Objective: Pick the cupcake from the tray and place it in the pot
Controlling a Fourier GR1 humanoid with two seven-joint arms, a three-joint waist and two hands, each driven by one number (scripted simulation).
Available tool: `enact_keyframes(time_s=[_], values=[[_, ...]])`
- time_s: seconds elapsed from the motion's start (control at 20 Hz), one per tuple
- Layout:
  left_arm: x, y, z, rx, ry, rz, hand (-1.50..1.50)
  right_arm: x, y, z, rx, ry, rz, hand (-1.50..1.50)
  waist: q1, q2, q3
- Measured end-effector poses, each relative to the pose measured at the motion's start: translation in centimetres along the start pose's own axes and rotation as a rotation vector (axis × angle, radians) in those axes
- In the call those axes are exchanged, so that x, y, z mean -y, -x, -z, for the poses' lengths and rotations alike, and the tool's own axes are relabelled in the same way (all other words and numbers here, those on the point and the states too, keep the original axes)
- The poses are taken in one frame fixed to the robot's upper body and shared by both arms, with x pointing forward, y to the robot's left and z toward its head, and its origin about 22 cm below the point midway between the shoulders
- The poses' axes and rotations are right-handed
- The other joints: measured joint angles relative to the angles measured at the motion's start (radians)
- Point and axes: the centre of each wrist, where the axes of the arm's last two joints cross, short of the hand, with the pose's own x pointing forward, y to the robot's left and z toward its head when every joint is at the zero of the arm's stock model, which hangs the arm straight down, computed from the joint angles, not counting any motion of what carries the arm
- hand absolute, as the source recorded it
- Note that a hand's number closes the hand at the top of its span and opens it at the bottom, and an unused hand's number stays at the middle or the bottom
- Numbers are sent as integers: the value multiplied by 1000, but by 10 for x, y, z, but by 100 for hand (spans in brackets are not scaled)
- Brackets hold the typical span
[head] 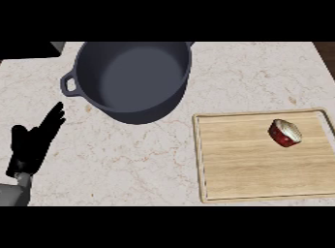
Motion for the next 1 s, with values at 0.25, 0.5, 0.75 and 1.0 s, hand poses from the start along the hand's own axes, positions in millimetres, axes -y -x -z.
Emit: enact_keyframes(time_s=[0.25,0.5,0.75,1.0], values=[[-15,-9,4,14,-64,88,0,-26,13,-5,-98,-276,273,150,60,-12,-14],[-22,-11,4,-68,-162,110,0,-14,40,3,-147,-317,326,-150,75,-17,-20],[-20,-18,2,-128,-212,105,0,21,76,5,-139,-358,447,-150,56,-24,-24],[-18,-20,5,-144,-234,112,0,68,76,28,-114,-470,394,-150,46,-26,-26]])
